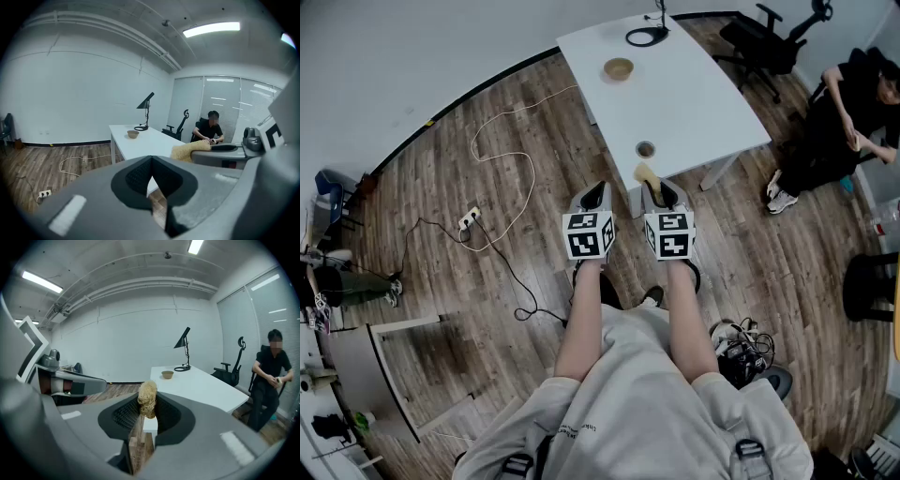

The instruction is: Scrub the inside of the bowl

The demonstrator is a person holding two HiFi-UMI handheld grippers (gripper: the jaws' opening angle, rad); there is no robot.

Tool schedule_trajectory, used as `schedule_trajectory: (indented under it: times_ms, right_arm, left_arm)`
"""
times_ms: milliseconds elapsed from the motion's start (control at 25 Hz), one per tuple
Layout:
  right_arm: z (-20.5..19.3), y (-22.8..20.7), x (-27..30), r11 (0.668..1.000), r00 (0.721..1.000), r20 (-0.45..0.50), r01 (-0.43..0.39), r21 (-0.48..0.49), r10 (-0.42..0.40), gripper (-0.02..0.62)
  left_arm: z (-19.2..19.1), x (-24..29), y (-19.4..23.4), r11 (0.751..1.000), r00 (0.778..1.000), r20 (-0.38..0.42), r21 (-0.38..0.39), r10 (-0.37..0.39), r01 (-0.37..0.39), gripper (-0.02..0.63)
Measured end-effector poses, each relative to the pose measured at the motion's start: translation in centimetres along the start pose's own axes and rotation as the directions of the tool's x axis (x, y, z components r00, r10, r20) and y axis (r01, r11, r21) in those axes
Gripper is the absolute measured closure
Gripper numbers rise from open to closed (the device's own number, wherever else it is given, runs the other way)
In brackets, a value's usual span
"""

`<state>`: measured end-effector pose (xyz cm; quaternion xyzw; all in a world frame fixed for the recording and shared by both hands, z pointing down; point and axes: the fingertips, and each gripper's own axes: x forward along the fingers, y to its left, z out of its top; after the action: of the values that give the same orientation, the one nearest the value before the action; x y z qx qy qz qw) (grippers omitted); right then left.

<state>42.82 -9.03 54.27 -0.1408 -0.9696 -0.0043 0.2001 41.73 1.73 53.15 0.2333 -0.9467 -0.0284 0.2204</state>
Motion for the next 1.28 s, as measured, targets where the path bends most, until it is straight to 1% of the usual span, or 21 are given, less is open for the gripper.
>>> schedule_trajectory:
  times_ms: [120,240,360,440,560,680,760,880,1000,1160,1280]
  right_arm:
    - [1.3,0.5,2.2,1.0,1.0,0.003,0.022,0.02,-0.022,0.492]
    - [2.1,2.0,4.3,1.0,1.0,-0.005,0.017,-0.013,-0.017,0.492]
    - [2.8,1.9,6.0,0.999,0.999,-0.009,0.044,-0.012,-0.044,0.491]
    - [3.5,1.1,7.3,0.997,0.997,-0.017,0.074,0.0,-0.074,0.491]
    - [4.6,0.5,9.6,0.994,0.995,-0.016,0.102,0.05,-0.102,0.487]
    - [4.8,0.5,10.8,0.989,0.99,-0.029,0.136,0.063,-0.134,0.486]
    - [5.0,0.1,11.5,0.984,0.986,-0.031,0.166,0.069,-0.164,0.486]
    - [5.3,-0.4,13.2,0.973,0.978,-0.046,0.208,0.099,-0.205,0.485]
    - [5.3,0.4,14.4,0.963,0.971,-0.055,0.239,0.127,-0.234,0.485]
    - [6.5,2.0,14.4,0.959,0.97,-0.014,0.24,0.152,-0.241,0.483]
    - [6.2,2.2,14.3,0.952,0.968,-0.015,0.25,0.176,-0.251,0.483]
  left_arm:
    - [1.5,1.3,1.7,0.999,0.999,-0.005,0.028,-0.036,0.036,0.606]
    - [1.8,2.3,3.5,0.999,0.999,-0.015,0.02,-0.049,0.049,0.606]
    - [2.0,4.4,4.2,0.996,0.996,-0.04,0.026,-0.085,0.087,0.606]
    - [2.9,6.0,4.6,0.992,0.991,-0.052,0.034,-0.121,0.123,0.606]
    - [4.5,8.3,6.5,0.986,0.985,-0.063,0.049,-0.159,0.162,0.606]
    - [5.6,9.4,8.5,0.98,0.979,-0.047,0.031,-0.197,0.198,0.606]
    - [6.1,10.3,9.6,0.975,0.974,-0.041,0.023,-0.221,0.222,0.606]
    - [6.3,12.1,11.2,0.966,0.965,-0.072,0.037,-0.254,0.257,0.606]
    - [6.8,13.0,12.9,0.955,0.953,-0.088,0.038,-0.289,0.293,0.606]
    - [6.9,12.5,14.1,0.943,0.94,-0.103,0.037,-0.326,0.331,0.606]
    - [6.0,11.9,14.3,0.93,0.927,-0.132,0.06,-0.352,0.362,0.606]
